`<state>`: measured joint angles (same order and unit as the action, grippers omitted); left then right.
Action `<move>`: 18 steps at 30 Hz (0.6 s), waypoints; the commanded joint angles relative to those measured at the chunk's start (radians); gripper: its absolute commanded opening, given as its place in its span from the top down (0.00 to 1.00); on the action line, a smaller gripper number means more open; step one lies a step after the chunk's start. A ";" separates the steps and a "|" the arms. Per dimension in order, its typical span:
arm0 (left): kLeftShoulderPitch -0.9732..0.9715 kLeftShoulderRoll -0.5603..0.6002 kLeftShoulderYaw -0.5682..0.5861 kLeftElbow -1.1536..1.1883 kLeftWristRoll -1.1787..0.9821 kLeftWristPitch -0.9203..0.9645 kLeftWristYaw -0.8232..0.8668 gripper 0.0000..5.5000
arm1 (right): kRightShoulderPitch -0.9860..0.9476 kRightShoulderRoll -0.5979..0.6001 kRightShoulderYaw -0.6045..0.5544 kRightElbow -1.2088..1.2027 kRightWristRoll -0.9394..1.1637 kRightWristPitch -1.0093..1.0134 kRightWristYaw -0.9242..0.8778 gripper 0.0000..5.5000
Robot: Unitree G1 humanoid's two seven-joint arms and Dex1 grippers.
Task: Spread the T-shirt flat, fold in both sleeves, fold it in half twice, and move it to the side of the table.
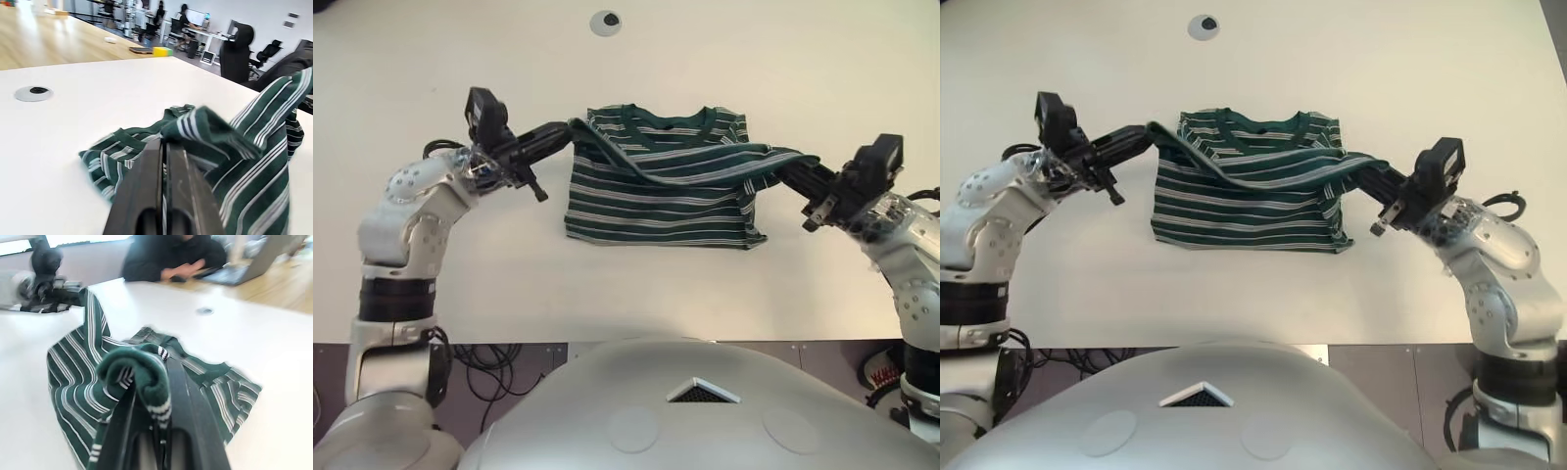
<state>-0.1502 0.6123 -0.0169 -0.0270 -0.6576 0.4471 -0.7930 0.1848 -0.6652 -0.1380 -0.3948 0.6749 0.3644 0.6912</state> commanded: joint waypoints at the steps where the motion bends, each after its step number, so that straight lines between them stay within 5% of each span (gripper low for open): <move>1: -0.089 -0.091 -0.015 0.086 0.051 0.008 0.047 1.00 | -0.128 0.048 0.035 0.082 -0.035 0.036 -0.026 1.00; 8: -0.212 -0.191 -0.035 0.267 0.170 0.065 0.172 0.97 | -0.280 0.055 0.117 0.301 -0.168 0.091 -0.057 1.00; 18: -0.300 -0.294 0.002 0.525 0.334 -0.014 0.341 0.76 | -0.425 0.131 0.124 0.635 -0.220 0.170 -0.047 0.75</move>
<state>-0.4060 0.3363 -0.0427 0.4278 -0.3508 0.4588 -0.4909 -0.1988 -0.5541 0.0039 0.1800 0.4534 0.4985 0.6498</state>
